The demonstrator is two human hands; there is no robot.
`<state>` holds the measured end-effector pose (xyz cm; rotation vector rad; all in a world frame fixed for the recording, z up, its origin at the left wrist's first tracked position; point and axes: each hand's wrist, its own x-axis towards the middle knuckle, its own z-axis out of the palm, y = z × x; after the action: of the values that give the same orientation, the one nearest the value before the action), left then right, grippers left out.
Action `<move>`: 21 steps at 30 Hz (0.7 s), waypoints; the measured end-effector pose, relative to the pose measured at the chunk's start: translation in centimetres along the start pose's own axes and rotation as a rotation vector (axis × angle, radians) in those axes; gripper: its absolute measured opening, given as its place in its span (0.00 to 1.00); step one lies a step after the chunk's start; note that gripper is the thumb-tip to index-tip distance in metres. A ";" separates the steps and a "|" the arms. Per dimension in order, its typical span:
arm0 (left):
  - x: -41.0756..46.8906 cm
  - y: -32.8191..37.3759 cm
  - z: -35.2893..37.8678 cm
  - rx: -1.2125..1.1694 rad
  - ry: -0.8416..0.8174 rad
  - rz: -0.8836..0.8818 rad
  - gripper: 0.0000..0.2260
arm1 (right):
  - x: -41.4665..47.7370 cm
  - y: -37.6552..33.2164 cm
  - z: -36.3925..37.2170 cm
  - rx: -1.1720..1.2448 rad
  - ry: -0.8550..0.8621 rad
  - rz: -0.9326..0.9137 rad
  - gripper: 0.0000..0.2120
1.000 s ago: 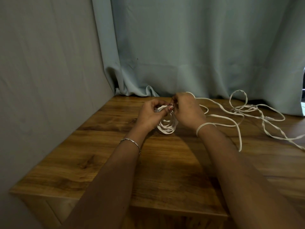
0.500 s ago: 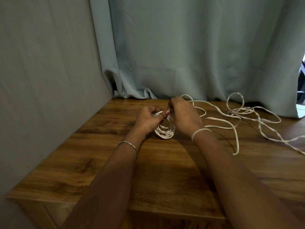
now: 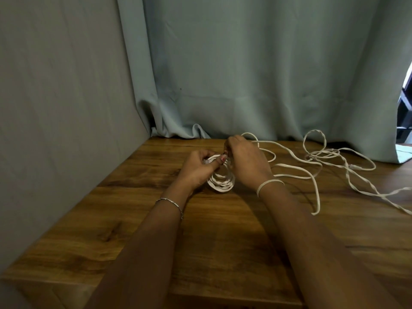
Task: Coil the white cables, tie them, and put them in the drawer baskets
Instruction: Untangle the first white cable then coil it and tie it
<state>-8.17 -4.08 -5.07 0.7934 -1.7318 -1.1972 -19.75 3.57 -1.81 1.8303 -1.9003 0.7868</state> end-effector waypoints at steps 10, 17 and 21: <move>0.0 0.1 -0.3 0.012 -0.030 -0.072 0.09 | -0.1 -0.6 -0.3 -0.105 -0.001 -0.086 0.12; 0.1 0.1 -0.2 -0.085 -0.023 -0.095 0.08 | 0.2 -0.1 0.3 0.142 0.043 0.020 0.08; -0.1 0.6 -0.2 -0.240 0.052 -0.114 0.11 | 0.5 0.8 0.6 0.426 0.113 0.222 0.08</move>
<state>-7.93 -3.87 -4.54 0.7787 -1.4830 -1.4181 -20.49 2.78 -2.02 1.7694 -1.9972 1.4325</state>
